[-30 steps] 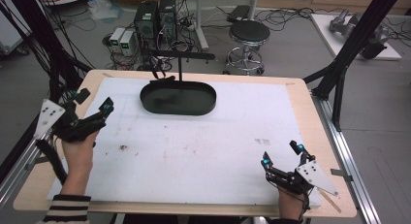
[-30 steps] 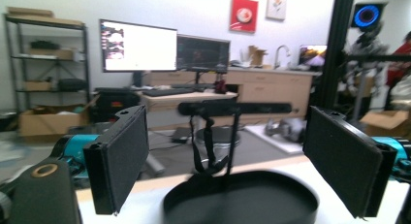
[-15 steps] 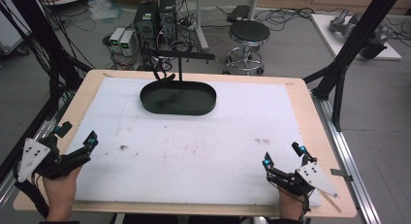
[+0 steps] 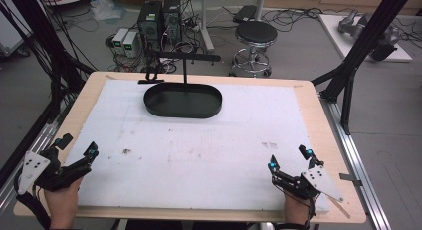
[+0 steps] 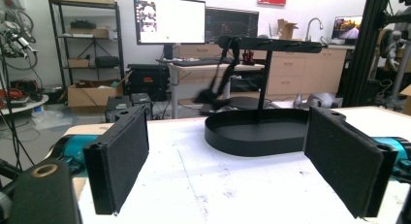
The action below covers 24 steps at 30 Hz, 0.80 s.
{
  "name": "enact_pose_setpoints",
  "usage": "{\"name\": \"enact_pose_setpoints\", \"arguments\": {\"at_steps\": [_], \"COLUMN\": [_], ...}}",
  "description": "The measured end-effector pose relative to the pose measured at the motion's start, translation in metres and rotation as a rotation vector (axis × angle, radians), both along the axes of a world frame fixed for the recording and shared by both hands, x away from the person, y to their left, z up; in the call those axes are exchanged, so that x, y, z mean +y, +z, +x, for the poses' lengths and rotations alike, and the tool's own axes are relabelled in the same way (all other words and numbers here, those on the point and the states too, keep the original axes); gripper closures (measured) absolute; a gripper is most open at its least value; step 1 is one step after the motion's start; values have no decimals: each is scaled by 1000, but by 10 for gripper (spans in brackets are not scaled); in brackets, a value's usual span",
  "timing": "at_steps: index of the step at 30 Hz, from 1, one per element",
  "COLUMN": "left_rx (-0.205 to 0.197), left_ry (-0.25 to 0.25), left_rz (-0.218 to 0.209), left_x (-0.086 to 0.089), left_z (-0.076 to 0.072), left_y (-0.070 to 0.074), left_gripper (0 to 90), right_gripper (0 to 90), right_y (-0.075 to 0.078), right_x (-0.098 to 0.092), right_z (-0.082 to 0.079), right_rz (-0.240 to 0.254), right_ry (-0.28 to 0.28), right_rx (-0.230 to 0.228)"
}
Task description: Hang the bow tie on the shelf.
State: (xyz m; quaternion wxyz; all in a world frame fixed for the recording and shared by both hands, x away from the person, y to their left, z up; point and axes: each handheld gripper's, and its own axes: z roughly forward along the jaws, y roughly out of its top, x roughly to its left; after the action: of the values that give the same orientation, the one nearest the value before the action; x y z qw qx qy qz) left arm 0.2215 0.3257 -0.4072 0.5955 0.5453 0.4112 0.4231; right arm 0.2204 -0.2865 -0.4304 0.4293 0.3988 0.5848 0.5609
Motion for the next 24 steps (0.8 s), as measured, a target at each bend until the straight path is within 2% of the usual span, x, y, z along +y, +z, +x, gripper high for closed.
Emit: {"name": "enact_pose_setpoints", "arguments": {"at_steps": [6, 14, 24], "left_rx": [-5, -5, 4], "left_ry": [1, -8, -14], "left_rz": [7, -12, 12], "left_x": [-1, -2, -7], "left_z": [-1, 2, 4], "left_y": [-2, -2, -6], "left_gripper": [169, 170, 171], "right_gripper": [56, 56, 56], "right_y": [0, 0, 1], "right_x": [0, -2, -5], "right_z": [0, -4, -7], "right_rz": [3, -1, 23], "right_ry": [-3, -9, -3], "right_rx": [0, -9, -21]}}
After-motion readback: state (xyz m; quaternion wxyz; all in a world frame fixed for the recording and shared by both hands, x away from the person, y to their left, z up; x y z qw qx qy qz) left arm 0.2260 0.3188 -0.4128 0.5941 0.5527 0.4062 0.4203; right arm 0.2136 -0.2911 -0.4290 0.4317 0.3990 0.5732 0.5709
